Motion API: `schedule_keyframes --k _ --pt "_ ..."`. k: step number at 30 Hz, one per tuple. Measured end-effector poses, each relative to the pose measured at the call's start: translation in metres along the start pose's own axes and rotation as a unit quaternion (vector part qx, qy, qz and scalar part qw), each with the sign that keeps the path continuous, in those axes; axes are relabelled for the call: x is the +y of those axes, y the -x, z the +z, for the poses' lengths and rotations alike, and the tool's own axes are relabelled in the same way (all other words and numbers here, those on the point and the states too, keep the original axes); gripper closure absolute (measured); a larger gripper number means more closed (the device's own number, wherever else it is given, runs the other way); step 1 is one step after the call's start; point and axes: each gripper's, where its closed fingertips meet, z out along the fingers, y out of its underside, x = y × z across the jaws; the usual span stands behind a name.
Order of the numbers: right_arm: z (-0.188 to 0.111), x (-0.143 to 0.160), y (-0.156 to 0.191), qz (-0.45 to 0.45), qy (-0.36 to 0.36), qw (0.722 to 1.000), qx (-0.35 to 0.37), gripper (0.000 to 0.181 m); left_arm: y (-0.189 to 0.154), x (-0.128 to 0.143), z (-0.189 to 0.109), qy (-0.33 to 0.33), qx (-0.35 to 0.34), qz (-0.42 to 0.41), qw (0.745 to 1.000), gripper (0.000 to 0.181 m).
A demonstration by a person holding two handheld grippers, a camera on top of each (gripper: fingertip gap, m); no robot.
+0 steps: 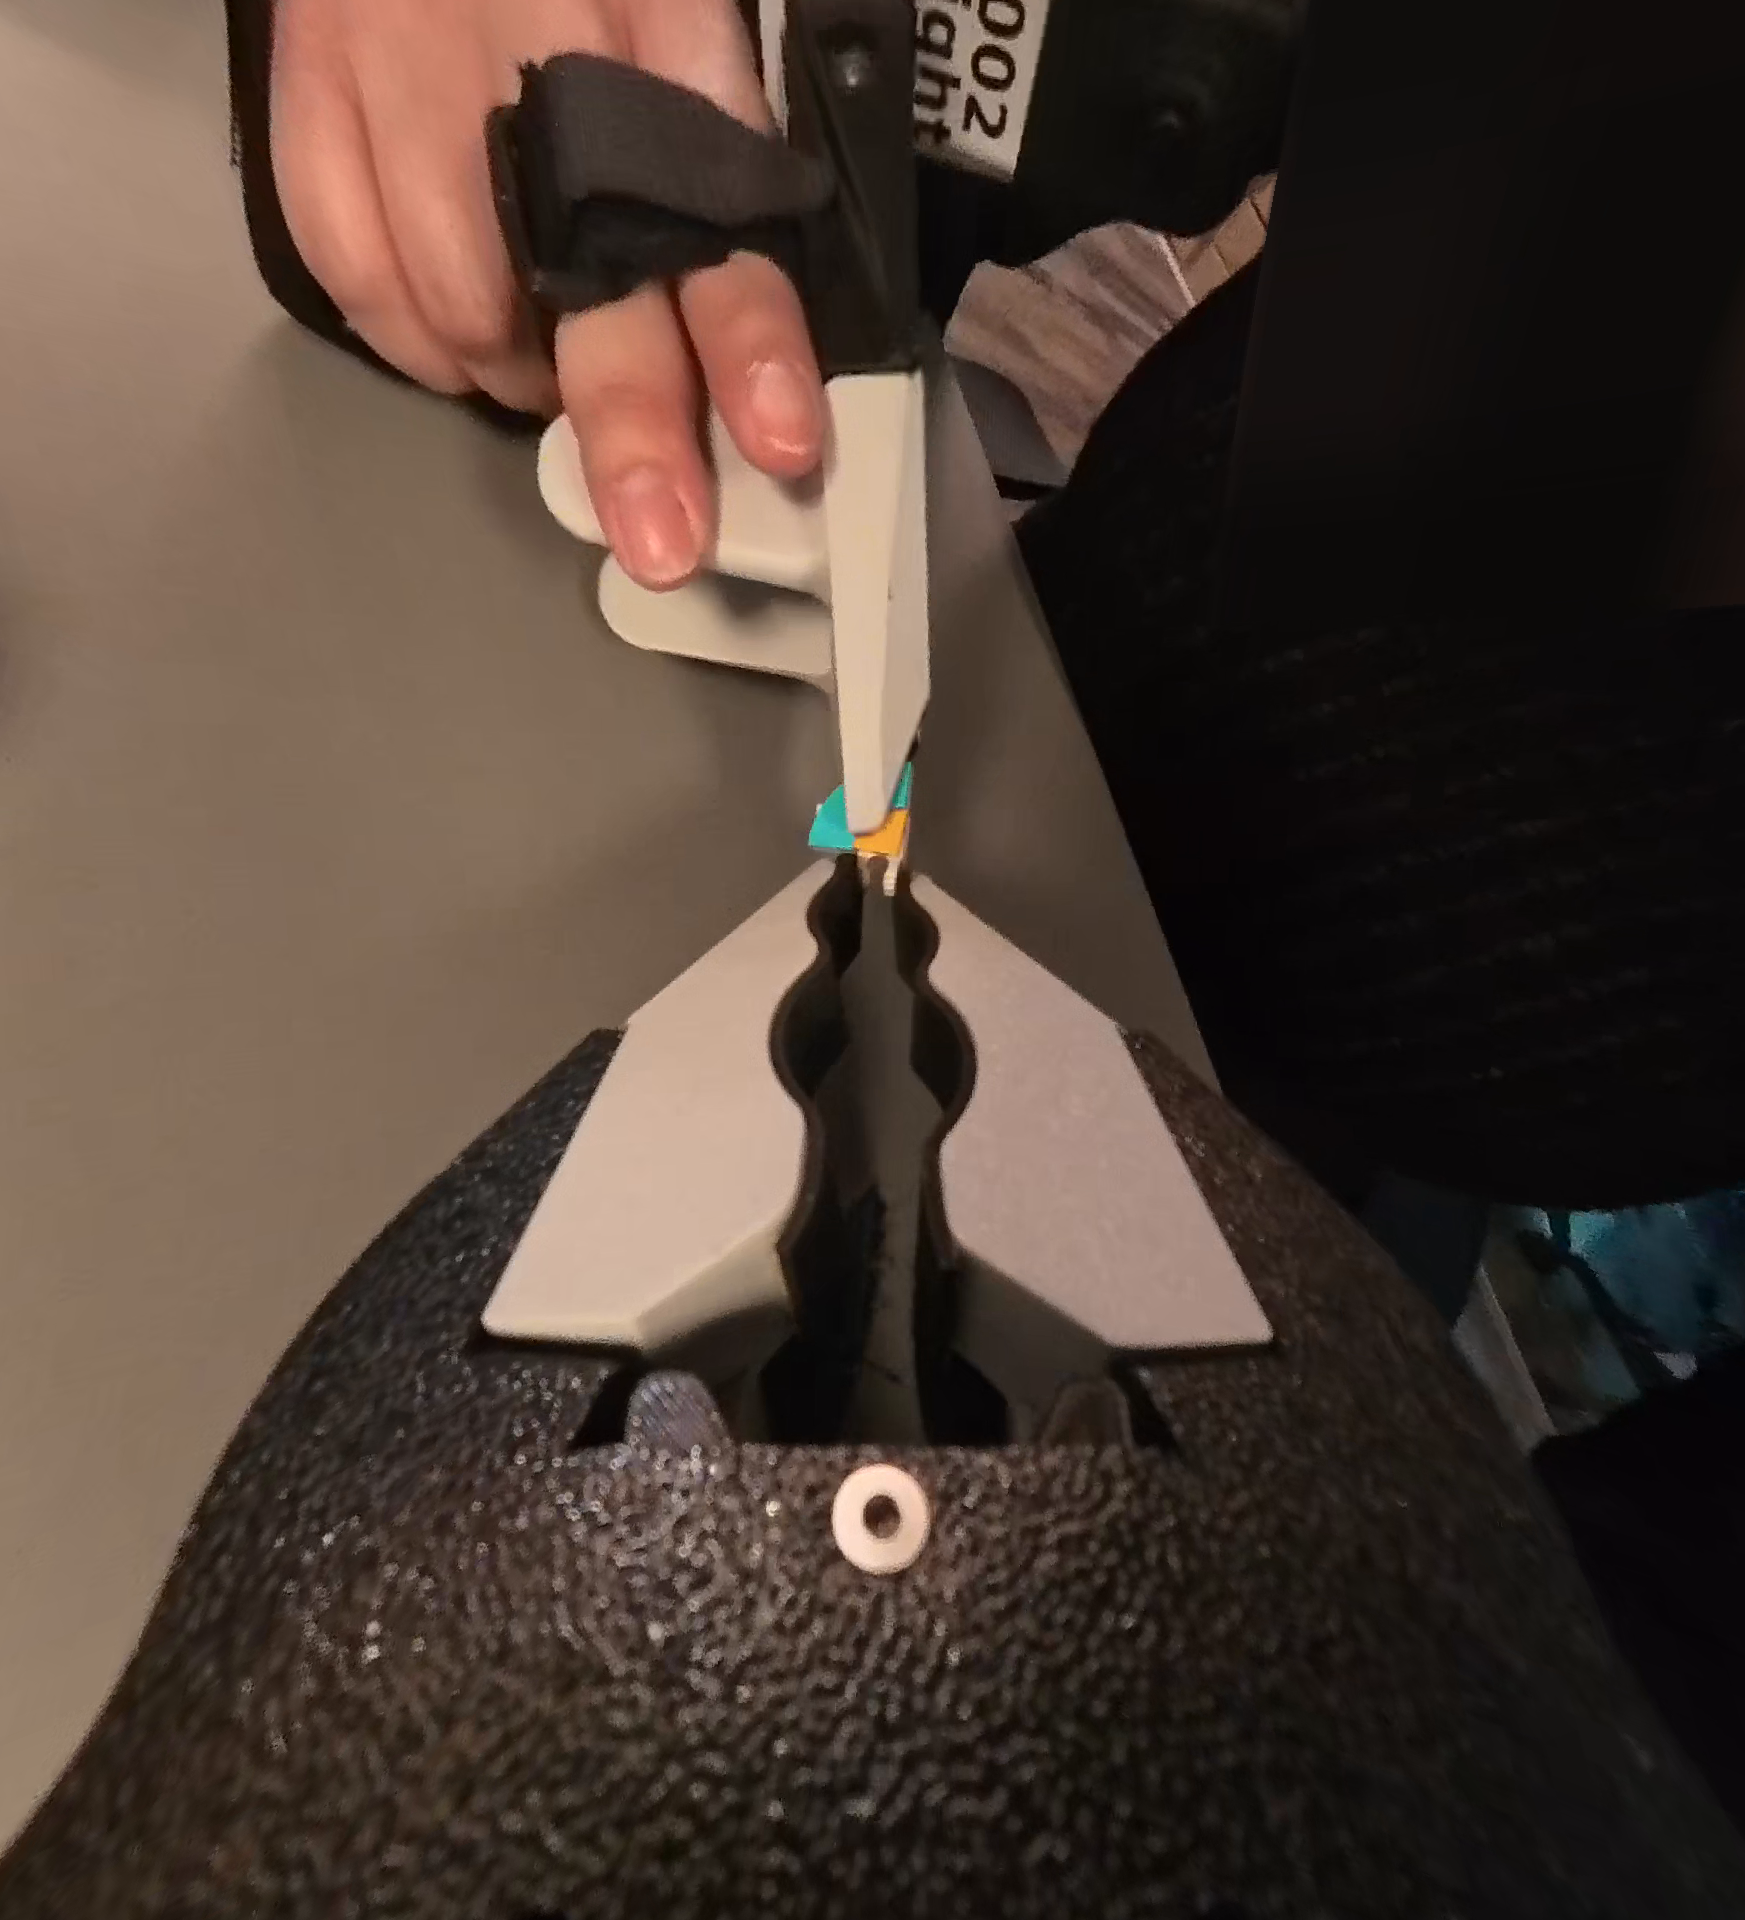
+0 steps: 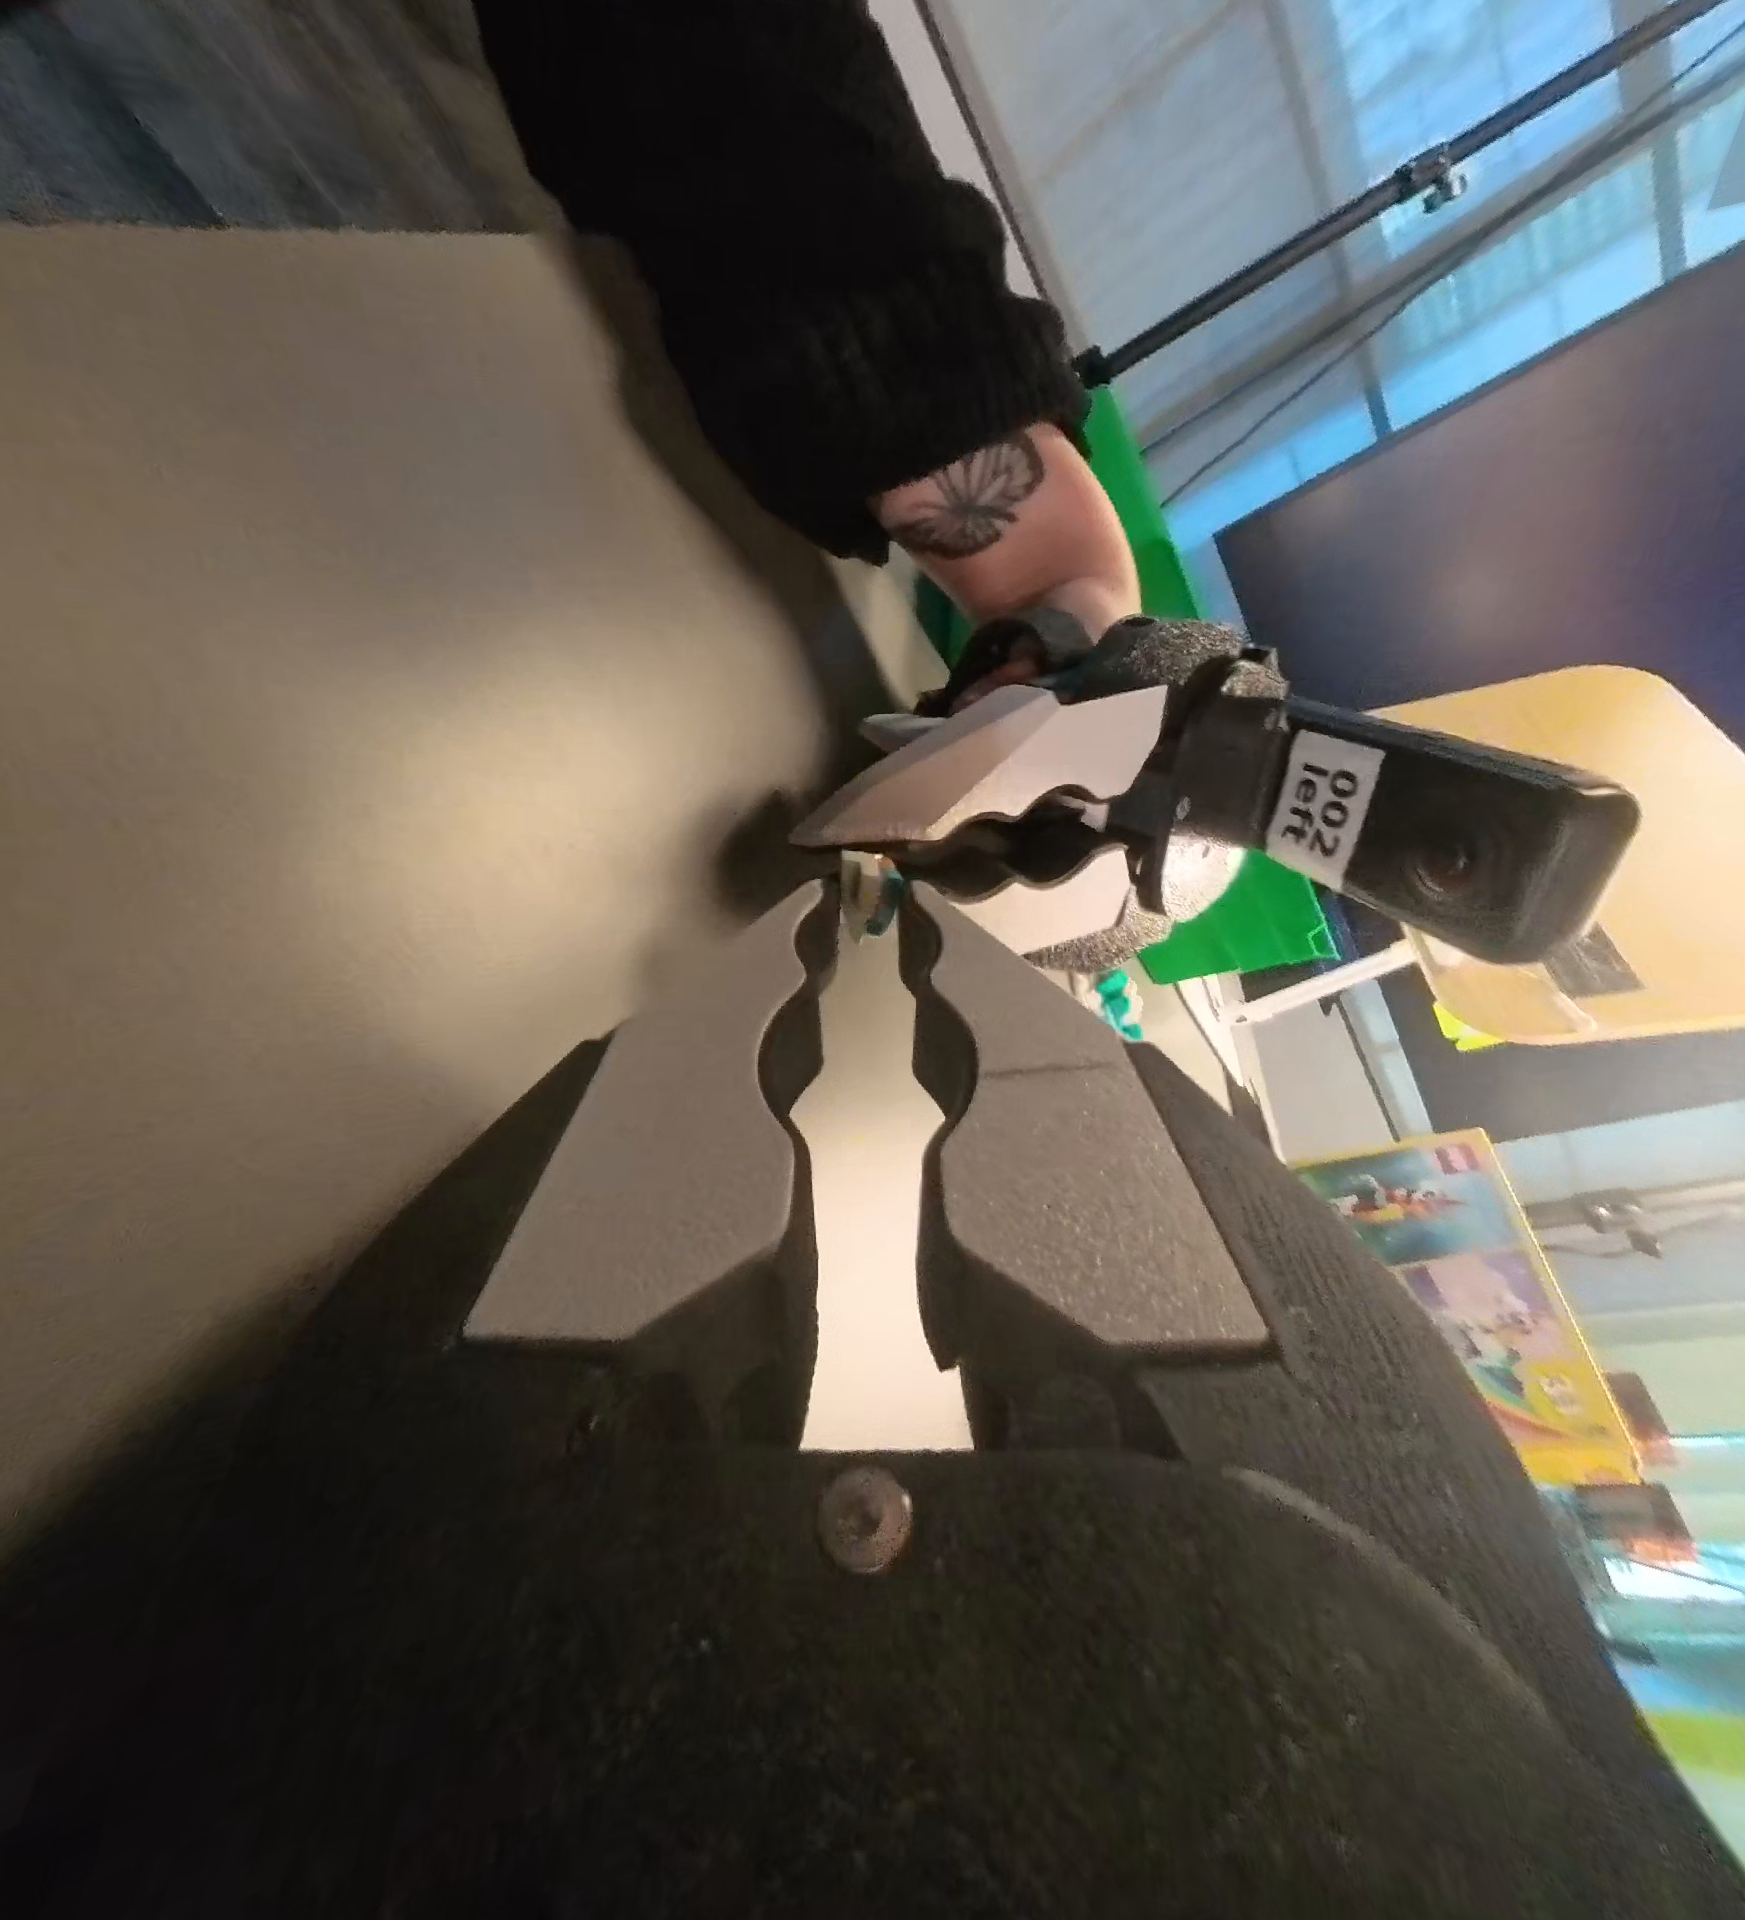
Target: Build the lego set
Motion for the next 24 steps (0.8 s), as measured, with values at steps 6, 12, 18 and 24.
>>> schedule_keyframes --k 6,12,18,24 --pt "0.0 -0.002 0.004 -0.004 -0.005 1.0 -0.011 0.173 -0.001 0.002 0.002 0.007 0.003 -0.001 1.0 0.177" --pt "0.002 0.001 0.007 0.001 0.007 1.0 -0.028 0.174 0.003 0.006 0.002 0.019 -0.012 -0.004 1.0 0.176" --pt "0.004 0.002 0.011 -0.013 0.016 0.999 -0.033 0.173 0.005 0.009 0.004 0.031 -0.019 -0.006 0.999 0.176" --pt "0.005 0.003 0.009 -0.015 0.019 0.999 -0.025 0.174 0.005 0.008 0.002 0.026 -0.017 -0.012 0.999 0.176"
